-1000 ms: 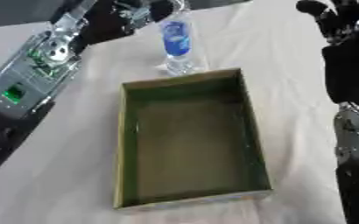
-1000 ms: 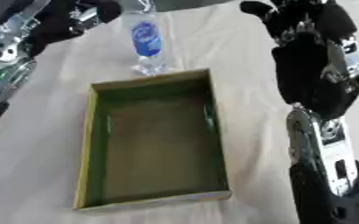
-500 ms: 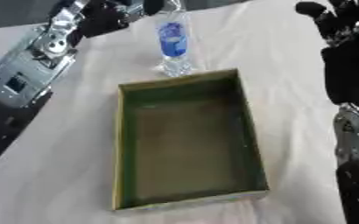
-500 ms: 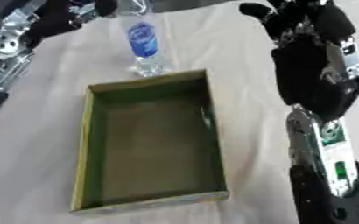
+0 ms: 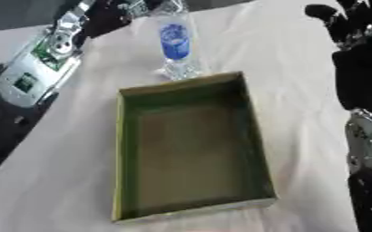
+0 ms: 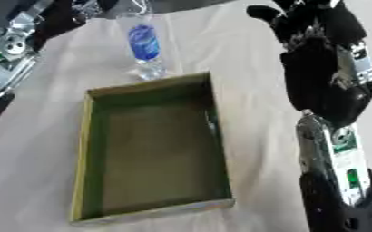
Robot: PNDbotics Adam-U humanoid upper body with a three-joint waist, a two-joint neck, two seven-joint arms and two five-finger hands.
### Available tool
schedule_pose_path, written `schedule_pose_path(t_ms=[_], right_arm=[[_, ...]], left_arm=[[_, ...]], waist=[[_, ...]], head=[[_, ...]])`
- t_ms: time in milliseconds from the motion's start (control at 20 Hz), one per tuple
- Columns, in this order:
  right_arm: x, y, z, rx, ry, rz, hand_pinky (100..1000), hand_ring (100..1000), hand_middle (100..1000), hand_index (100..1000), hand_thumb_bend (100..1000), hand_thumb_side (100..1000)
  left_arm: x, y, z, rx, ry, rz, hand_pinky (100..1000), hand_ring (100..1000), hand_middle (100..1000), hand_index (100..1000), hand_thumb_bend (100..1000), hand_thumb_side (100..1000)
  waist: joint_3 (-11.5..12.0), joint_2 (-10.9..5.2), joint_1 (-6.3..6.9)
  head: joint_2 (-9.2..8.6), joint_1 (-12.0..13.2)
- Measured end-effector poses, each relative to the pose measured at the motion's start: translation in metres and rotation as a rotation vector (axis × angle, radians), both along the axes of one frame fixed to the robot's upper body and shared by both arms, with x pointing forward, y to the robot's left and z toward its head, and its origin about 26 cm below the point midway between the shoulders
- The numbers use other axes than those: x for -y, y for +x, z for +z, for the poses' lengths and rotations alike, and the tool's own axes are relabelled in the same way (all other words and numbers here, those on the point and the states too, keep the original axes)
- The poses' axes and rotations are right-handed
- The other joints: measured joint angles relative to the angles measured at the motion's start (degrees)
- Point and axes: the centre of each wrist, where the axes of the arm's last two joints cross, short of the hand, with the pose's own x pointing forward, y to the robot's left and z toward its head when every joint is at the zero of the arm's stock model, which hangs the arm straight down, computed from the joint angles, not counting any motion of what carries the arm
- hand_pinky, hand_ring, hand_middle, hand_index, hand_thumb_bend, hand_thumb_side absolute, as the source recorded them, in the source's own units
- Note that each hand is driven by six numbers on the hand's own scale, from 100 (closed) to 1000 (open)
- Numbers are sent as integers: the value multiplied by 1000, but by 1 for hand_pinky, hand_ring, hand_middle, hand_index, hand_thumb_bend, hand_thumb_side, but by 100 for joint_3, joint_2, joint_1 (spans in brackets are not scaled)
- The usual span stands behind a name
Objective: Pick up objects on the table and place them in the box.
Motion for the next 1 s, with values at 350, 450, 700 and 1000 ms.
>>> schedule_pose_path(t_ms=[350, 450, 700, 1000], right_arm=[[0, 0, 0, -2, -4, 2, 813, 874, 898, 935, 100, 868], [0, 0, 0, -3, -5, 3, 813, 874, 898, 935, 100, 867], [-1, 0, 0, -3, -6, 4, 814, 875, 898, 935, 100, 865], [-1, 0, 0, -3, -8, 5, 814, 875, 898, 935, 100, 866]], left_arm=[[1, 2, 1, -6, 7, 2, 822, 789, 1000, 980, 741, 766], [1, 3, 3, -5, 13, 8, 821, 788, 1000, 980, 733, 773], [-1, 4, 4, -6, 25, 21, 819, 788, 1000, 979, 729, 779], [-2, 5, 4, -7, 25, 25, 817, 787, 1000, 978, 720, 791]], waist=[[-15, 14, 22], [-19, 27, 24], [-20, 55, 24], [-14, 60, 24]], head=[[0, -41], [-56, -41], [-625, -41], [-1162, -2]])
